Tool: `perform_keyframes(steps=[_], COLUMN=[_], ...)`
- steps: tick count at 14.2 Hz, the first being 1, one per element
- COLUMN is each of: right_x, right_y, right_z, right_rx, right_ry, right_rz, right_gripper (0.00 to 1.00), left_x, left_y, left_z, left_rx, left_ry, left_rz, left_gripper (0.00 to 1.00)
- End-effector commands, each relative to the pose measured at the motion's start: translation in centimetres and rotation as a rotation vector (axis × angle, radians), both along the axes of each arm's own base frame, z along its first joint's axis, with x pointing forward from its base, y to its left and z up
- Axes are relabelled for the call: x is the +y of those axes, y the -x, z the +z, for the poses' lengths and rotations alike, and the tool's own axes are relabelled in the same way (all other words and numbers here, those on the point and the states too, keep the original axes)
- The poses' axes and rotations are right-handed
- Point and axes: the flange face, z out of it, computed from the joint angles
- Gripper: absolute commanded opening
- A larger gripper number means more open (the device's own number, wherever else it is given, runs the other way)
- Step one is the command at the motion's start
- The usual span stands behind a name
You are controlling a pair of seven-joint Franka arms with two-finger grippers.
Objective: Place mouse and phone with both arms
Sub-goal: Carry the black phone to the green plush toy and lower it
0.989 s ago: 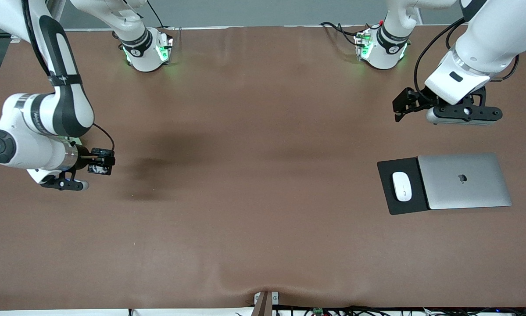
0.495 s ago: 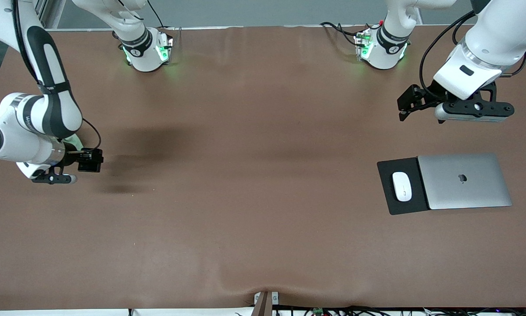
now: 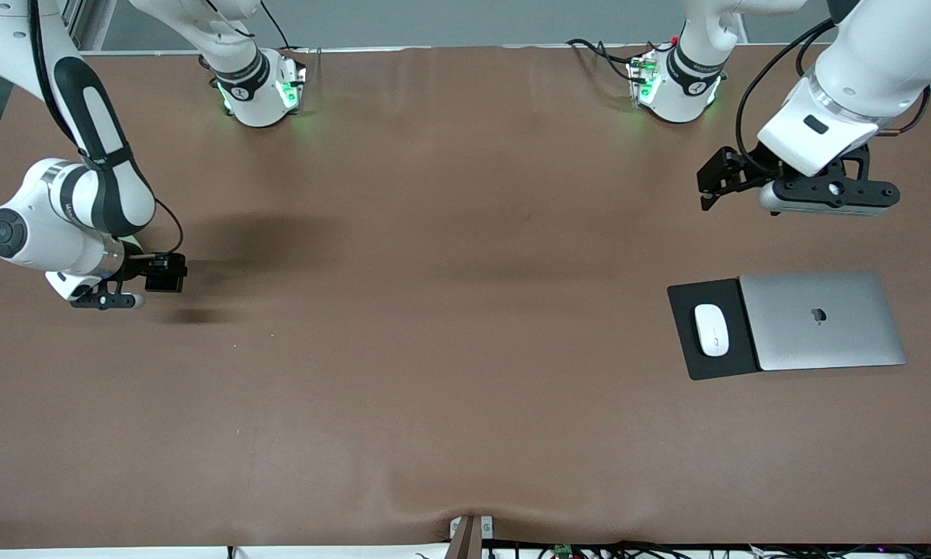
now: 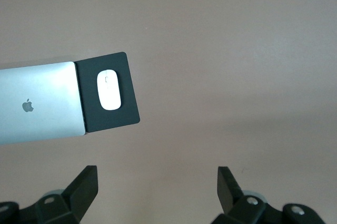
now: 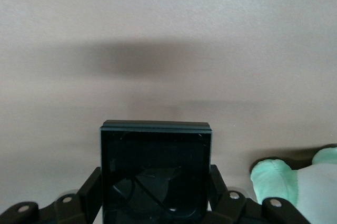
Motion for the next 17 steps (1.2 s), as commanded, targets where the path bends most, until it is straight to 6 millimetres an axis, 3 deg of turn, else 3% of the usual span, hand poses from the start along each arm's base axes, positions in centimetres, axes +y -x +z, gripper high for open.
perform_keyframes(steps=[1,12,14,17], right_x=[-0.2,-0.5,-0.6,-0.8], right_y=[1.3,4.0,4.1,4.3], right_z=[-1.0,-3.9,-4.2,-5.0], right_rx=[-0.028,-0.037,-0.043,-0.043], right_ry=[0.007,0.011,0.013,0.013], right_rz=[0.015,0.017,0.017,0.028], right_gripper=[0.00,0.00,0.00,0.10], left_x=[0.2,1.5,2.9,2.5], left_y=[-0.1,-0.4,-0.8,-0.8], left_z=[0.6,0.5,1.4,1.3], left_rx=[0.013,0.016,-0.006,-0.020], left_ry=[0.020,0.003,-0.009,-0.066], left_rz=[-0.013,0.004,0.025,0.006], left_gripper=[1.00,1.00,1.00,1.00])
